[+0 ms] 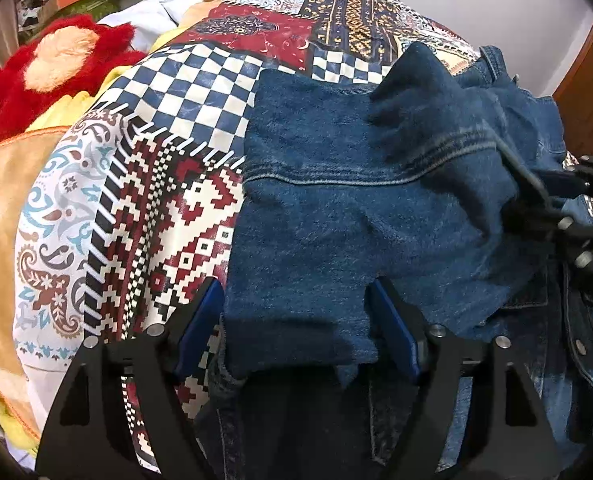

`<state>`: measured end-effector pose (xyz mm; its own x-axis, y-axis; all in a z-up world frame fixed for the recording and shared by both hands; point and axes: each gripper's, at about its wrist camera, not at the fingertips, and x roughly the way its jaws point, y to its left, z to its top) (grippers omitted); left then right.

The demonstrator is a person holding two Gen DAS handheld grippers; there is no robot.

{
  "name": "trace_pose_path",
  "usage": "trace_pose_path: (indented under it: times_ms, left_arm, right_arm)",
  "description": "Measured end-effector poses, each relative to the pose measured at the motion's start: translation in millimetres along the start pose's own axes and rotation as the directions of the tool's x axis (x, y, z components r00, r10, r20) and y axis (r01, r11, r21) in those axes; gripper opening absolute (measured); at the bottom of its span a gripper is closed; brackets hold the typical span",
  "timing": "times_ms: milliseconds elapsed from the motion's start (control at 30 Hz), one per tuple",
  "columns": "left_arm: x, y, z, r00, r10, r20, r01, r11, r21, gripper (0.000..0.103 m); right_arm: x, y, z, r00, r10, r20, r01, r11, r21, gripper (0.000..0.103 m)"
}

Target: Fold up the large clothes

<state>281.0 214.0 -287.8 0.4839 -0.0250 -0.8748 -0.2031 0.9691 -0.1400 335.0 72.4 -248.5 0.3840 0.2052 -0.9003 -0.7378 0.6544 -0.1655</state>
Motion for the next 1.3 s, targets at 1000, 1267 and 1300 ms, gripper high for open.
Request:
trace_pose_path:
  times_ms: [1000, 1267, 1300]
  left_arm:
    - [-70.7, -7.9, 30.8, 0.987, 0.141, 0.077, -0.143, 0.990, 0.012, 0.082]
    - [-79.5, -48.0, 43.7, 0.992, 0.076, 0.097, -0.082, 0.995, 0.059, 0.082]
    - [-78.6, -57.5, 42.6, 0.994, 0.054, 0.091, -0.061, 0.996, 0.069, 0.082]
  right_arm:
    - [-176.9, -125.4, -112.1, 0.955, -0.012, 0.295, -0.122, 0.893, 0.434, 0.007]
    - [-175.8, -136.6, -154.2, 0.969, -0.039, 0.245, -0.082, 0.882, 0.464, 0.006]
    - [-172.4, -139.2, -161.1, 0.973, -0.041, 0.225, -0.072, 0.880, 0.470, 0.006]
